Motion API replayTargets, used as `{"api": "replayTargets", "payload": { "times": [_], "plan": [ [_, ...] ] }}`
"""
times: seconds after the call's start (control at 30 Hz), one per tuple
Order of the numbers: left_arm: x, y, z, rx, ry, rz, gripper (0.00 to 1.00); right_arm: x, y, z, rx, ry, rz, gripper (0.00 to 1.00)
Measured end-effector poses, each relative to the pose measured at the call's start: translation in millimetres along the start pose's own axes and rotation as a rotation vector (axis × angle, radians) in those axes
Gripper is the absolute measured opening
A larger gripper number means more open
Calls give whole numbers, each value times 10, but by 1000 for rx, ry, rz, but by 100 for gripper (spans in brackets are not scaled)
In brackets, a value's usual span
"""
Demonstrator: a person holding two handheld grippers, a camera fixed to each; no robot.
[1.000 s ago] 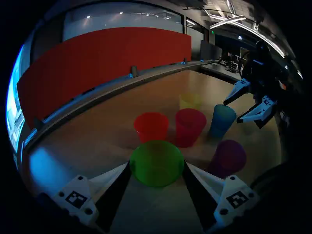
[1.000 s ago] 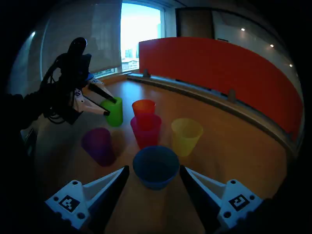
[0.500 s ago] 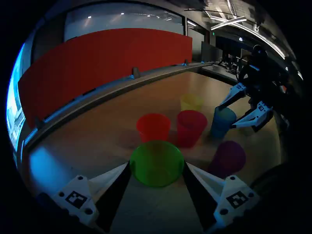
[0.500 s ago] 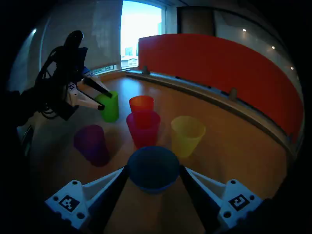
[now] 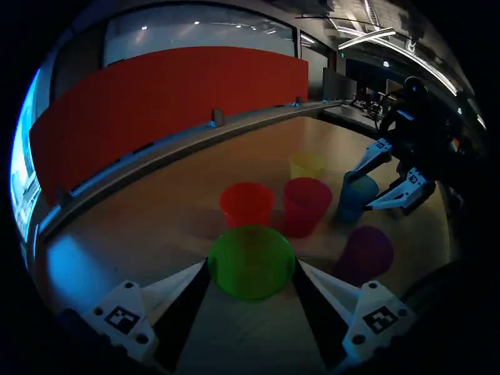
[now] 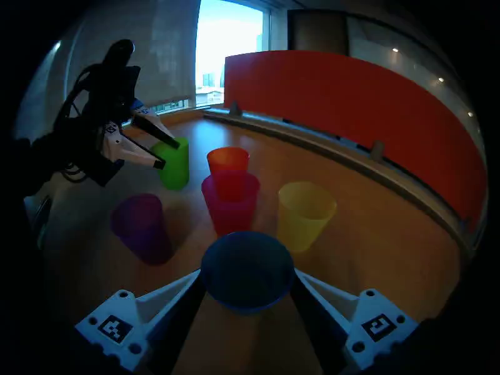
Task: Pour water
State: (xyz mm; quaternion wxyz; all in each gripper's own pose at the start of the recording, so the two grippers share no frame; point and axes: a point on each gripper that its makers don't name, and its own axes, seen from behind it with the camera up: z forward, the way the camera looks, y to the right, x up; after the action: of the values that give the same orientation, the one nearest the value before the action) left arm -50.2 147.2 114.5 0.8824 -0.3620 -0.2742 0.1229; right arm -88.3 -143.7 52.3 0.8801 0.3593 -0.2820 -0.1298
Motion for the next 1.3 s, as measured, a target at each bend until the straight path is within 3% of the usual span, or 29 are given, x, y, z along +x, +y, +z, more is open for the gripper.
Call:
{"api": "replayTargets", "payload": {
  "times": [0.4, 1.03, 1.3],
  "plan": [
    [46, 65, -93, -4, 19, -7, 88, 108, -41, -152, -2, 26, -4, 90],
    [447, 267, -582, 1, 134, 0, 88, 979, -122, -874, -36, 196, 8, 90],
    [546, 308, -738, 9, 173, -2, 88, 1178, -169, -1063, -41, 235, 13, 90]
  ]
}}
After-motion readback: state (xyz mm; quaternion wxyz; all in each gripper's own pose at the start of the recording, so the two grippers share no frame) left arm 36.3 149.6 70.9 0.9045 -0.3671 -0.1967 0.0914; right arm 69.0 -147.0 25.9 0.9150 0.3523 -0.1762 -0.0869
